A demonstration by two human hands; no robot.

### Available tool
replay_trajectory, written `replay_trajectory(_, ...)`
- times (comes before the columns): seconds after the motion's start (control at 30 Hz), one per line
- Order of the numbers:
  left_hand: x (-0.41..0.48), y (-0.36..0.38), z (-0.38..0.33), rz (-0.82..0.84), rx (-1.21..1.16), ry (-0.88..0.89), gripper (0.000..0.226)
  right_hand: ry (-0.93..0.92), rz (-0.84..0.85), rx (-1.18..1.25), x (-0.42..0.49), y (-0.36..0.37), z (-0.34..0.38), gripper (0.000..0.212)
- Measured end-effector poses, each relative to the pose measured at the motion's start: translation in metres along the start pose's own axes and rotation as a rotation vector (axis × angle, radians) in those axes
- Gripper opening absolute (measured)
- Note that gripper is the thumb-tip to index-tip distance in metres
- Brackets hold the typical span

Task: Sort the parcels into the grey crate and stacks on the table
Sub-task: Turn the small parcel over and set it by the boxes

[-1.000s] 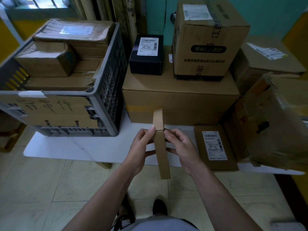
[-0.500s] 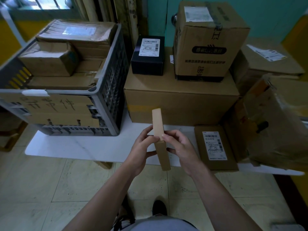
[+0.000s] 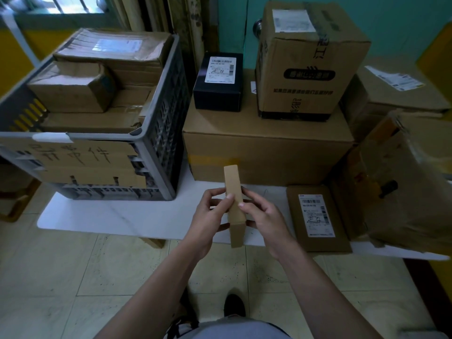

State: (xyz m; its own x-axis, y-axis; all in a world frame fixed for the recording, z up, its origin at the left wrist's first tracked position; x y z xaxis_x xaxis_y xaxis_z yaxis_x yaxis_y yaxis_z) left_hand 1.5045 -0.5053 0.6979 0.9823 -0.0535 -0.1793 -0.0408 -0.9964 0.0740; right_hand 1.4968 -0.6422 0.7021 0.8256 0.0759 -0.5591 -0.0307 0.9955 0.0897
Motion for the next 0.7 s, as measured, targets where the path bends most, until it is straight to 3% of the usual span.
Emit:
replay_trajectory(0.4, 0.0043, 0.0069, 0.0044, -0.054, -0.016, -0.048, 0.033, 0.003, -0.010, -0.018, 0.0043, -0.0105, -0.0039, 0.031)
replay_trajectory(0.57, 0.0046, 0.0040, 0.0024, -0.075, 0.054, -0.016, 0.064, 0.004, -0.006, -0.081, 0.0045, -0.0086, -0.0050, 0.029)
replay_trajectory(0.7, 0.0067, -0.0020, 0.0031, -0.121, 0.132, 0.011, 0.043, -0.011, -0.009, -0.182, 0.0035, -0.0043, -0.0058, 0.025)
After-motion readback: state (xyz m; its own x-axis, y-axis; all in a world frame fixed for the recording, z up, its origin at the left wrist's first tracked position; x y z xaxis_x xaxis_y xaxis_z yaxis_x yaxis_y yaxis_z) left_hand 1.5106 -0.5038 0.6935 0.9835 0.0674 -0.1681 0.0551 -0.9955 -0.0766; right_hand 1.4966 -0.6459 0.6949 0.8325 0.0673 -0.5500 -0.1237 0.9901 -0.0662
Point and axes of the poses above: each hand's wrist, its own x-axis towards the middle knuckle, its own y-axis out of the palm, z = x × y, the point moved 4 cm from there along x, towards the middle knuckle, and after that the axes turned 15 degrees about y, right-handed, at the moved point
